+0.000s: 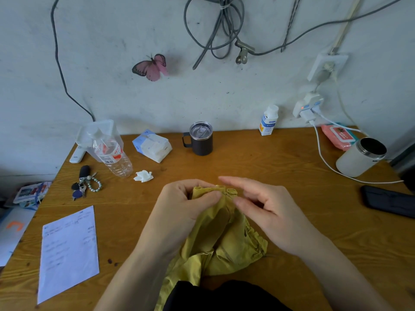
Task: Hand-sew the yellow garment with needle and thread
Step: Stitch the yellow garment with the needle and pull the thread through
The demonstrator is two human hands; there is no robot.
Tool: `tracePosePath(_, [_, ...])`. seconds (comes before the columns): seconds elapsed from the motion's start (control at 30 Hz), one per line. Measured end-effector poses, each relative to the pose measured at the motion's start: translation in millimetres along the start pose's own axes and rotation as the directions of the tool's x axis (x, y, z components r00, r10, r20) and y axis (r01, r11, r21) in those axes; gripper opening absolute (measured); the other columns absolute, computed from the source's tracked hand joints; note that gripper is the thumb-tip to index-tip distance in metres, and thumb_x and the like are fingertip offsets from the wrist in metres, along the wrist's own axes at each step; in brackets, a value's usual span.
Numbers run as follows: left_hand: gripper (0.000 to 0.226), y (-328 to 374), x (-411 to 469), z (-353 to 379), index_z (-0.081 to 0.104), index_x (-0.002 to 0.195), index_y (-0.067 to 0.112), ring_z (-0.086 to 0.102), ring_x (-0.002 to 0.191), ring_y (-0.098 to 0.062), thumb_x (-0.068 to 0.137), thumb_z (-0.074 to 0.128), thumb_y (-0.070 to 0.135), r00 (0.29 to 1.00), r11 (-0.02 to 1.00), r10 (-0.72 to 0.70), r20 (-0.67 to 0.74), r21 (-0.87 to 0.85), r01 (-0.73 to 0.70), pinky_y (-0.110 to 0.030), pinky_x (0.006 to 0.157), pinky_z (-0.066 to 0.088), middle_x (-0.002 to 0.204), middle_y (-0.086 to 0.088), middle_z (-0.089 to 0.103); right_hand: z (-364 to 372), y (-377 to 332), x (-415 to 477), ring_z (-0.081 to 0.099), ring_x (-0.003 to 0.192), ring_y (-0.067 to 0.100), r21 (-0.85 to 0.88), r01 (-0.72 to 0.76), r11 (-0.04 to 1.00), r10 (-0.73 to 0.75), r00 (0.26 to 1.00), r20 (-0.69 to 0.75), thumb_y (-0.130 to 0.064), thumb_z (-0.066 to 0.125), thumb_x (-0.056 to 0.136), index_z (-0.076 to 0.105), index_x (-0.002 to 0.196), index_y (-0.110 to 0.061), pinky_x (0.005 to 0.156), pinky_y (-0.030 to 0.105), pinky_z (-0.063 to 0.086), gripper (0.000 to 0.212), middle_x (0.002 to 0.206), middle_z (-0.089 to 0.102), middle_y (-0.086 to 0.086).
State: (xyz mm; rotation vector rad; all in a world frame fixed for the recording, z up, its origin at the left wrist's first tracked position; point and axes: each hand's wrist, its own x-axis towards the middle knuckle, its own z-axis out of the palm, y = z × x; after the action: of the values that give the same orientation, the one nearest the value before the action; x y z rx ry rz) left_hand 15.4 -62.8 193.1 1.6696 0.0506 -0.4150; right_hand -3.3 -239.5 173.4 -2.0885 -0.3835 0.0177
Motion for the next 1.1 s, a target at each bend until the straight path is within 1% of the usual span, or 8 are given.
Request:
tracePosePath(0.07, [0.014, -0.6, 0.1, -0.2, 0.077, 0.074, 0.026, 0.072, 0.071, -0.018, 0.082, 0.07, 0.018, 1.0, 1.0, 0.013, -0.007, 0.029, -0.013, -0.032, 0.069, 0.055, 0.073, -0.002, 0.075, -1.1, -1.8, 0.0, 0.066, 0.076, 0.018, 0.003, -0.025, 1.0, 0.025, 1.0, 0.018, -0.018, 0.052, 0.094, 0.06, 0.12, -0.03, 0.071, 0.043, 0.052, 0.029, 0.078, 0.071, -0.001])
tracePosePath(0.13, [0.015, -1.2, 0.0, 0.2, 0.077, 0.072, 0.027, 0.071, 0.069, -0.015, 0.082, 0.07, 0.018, 0.999, 0.997, 0.033, -0.022, 0.069, -0.032, -0.028, 0.066, 0.054, 0.071, 0.0, 0.075, -1.2, -2.0, 0.2, 0.065, 0.071, 0.019, -0.02, -0.03, 0.999, 0.03, 1.0, -0.01, -0.018, 0.054, 0.093, 0.065, 0.109, -0.026, 0.066, 0.045, 0.05, 0.02, 0.074, 0.069, 0.003])
tracePosePath(0.27, [0.013, -2.5, -0.5, 4.7, 0.076, 0.072, 0.027, 0.069, 0.066, -0.01, 0.081, 0.071, 0.018, 0.993, 0.991, 0.077, -0.092, 0.12, -0.066, -0.021, 0.06, 0.054, 0.068, 0.003, 0.073, 1.4, -4.2, 0.0, 0.056, 0.055, 0.016, -0.077, -0.016, 0.997, 0.009, 0.996, -0.085, -0.018, 0.056, 0.091, 0.066, 0.095, -0.02, 0.056, 0.038, 0.045, 0.011, 0.061, 0.063, 0.003])
tracePosePath(0.43, [0.014, -5.3, -1.1, 11.0, 0.074, 0.067, 0.026, 0.065, 0.063, -0.002, 0.08, 0.073, 0.021, 0.971, 0.97, 0.149, -0.185, 0.216, -0.108, -0.01, 0.054, 0.049, 0.065, 0.01, 0.071, 4.9, -9.6, -2.0, 0.055, 0.052, 0.011, -0.223, -0.006, 0.975, -0.032, 0.986, -0.166, -0.016, 0.058, 0.09, 0.066, 0.093, -0.017, 0.047, 0.02, 0.042, 0.009, 0.059, 0.062, -0.003])
tracePosePath(0.6, [0.011, -8.2, -4.0, 20.0, 0.074, 0.069, 0.025, 0.063, 0.066, -0.006, 0.079, 0.072, 0.023, 0.964, 0.958, 0.187, -0.188, 0.254, -0.136, -0.015, 0.054, 0.051, 0.066, 0.008, 0.07, 12.9, -15.2, -3.2, 0.045, 0.045, -0.001, -0.343, -0.003, 0.94, -0.069, 0.978, -0.198, -0.015, 0.06, 0.089, 0.065, 0.088, -0.014, 0.045, 0.011, 0.038, 0.005, 0.056, 0.054, -0.012])
tracePosePath(0.87, [0.011, -3.7, -1.6, 12.6, 0.074, 0.069, 0.026, 0.067, 0.06, -0.006, 0.079, 0.073, 0.021, 0.982, 0.981, 0.114, -0.148, 0.172, -0.088, -0.014, 0.054, 0.053, 0.064, 0.006, 0.072, 1.5, -10.2, -1.0, 0.064, 0.074, 0.003, -0.06, -0.077, 0.995, 0.071, 0.992, -0.107, -0.018, 0.057, 0.089, 0.069, 0.1, -0.02, 0.065, 0.021, 0.052, 0.016, 0.077, 0.071, -0.006])
tracePosePath(1.0, [0.01, -3.9, -0.9, 11.8, 0.074, 0.068, 0.022, 0.067, 0.059, -0.007, 0.077, 0.075, 0.021, 0.981, 0.985, 0.096, -0.17, 0.157, -0.069, -0.016, 0.053, 0.053, 0.063, 0.004, 0.071, -3.3, -9.2, 0.8, 0.053, 0.051, 0.002, 0.071, -0.14, 0.988, 0.143, 0.988, -0.054, -0.018, 0.057, 0.09, 0.07, 0.09, -0.024, 0.049, 0.012, 0.04, 0.014, 0.055, 0.061, -0.011])
tracePosePath(1.1, [0.008, -2.1, -0.7, 10.7, 0.075, 0.07, 0.024, 0.069, 0.06, -0.008, 0.077, 0.075, 0.021, 0.992, 0.995, 0.034, -0.119, 0.094, -0.022, -0.017, 0.054, 0.053, 0.064, 0.003, 0.072, -8.5, -6.4, 2.3, 0.043, 0.043, 0.002, 0.211, -0.203, 0.956, 0.2, 0.979, 0.034, -0.014, 0.057, 0.09, 0.069, 0.086, -0.023, 0.046, 0.016, 0.036, 0.016, 0.046, 0.051, -0.01])
